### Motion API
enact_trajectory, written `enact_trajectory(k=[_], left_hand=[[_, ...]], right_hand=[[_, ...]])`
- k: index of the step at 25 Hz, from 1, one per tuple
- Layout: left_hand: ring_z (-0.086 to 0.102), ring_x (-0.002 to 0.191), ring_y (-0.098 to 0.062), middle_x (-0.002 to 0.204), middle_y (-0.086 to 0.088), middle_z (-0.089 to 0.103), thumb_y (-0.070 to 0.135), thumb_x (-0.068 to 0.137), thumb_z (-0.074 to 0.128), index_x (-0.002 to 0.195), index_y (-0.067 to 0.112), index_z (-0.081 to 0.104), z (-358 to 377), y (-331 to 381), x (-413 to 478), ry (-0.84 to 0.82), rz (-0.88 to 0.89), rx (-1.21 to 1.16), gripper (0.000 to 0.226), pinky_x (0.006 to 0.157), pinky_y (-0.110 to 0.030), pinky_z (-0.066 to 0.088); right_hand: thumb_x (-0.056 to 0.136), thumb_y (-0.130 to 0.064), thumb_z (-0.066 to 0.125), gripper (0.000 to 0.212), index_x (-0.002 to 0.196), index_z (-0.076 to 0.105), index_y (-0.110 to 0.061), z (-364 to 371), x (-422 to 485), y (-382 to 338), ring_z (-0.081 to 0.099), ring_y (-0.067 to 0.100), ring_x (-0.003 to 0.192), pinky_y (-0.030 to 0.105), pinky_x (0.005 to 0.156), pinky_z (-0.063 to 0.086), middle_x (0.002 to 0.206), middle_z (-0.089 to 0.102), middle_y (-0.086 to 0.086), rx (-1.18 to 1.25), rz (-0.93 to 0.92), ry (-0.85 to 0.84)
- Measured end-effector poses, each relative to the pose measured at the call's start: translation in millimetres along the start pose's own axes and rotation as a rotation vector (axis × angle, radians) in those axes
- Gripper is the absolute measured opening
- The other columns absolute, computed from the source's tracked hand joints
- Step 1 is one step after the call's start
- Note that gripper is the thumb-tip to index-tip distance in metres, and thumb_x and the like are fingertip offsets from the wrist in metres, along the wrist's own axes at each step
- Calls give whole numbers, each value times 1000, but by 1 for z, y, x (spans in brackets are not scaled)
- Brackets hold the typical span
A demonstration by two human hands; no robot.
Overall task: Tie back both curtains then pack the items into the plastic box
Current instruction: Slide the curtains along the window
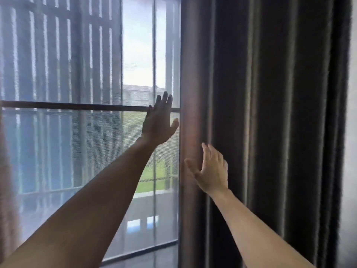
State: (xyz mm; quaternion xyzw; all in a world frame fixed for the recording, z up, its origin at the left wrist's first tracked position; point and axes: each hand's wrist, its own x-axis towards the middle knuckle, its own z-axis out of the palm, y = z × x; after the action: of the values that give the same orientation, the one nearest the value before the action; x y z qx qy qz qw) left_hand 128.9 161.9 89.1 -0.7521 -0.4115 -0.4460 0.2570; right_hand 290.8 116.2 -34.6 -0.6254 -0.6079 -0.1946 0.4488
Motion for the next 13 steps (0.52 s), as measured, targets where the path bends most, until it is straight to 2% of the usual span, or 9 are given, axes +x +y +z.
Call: enact_trajectory(k=[4, 8, 11, 13], left_hand=[[5, 147, -28, 160, -9, 3, 54, 88, 44, 151, 15, 5, 71, 41, 49, 60, -19, -247, 84, 116, -46, 18], [-3, 146, -34, 159, -12, -6, 66, 83, 45, 150, 16, -6, 120, 68, 98, 19, -64, -386, 98, 117, -50, 11], [-5, 144, -40, 158, -15, -9, 70, 76, 51, 149, 26, -13, 156, 97, 129, -16, 33, -465, 106, 115, -52, 10], [-7, 144, -41, 158, -16, -9, 69, 76, 51, 148, 27, -14, 176, 120, 146, -17, 69, -487, 106, 116, -51, 8]], right_hand=[[72, -79, 44, 106, 150, 3, -20, 24, 22, 42, 6, 25, 146, 47, 116, 0, 159, 9, 6, -98, 117, 75], [63, -83, 47, 118, 150, -2, -21, 53, 54, 65, 0, 25, 147, 50, 114, -10, 159, 6, 6, -76, 144, 152], [60, -83, 49, 119, 150, 4, -20, 66, 86, 91, 2, 26, 147, 55, 112, -8, 159, 9, 9, -115, 207, 295], [59, -79, 56, 120, 150, 7, -18, 65, 101, 115, 5, 27, 147, 57, 110, -8, 158, 11, 10, -175, 245, 360]])
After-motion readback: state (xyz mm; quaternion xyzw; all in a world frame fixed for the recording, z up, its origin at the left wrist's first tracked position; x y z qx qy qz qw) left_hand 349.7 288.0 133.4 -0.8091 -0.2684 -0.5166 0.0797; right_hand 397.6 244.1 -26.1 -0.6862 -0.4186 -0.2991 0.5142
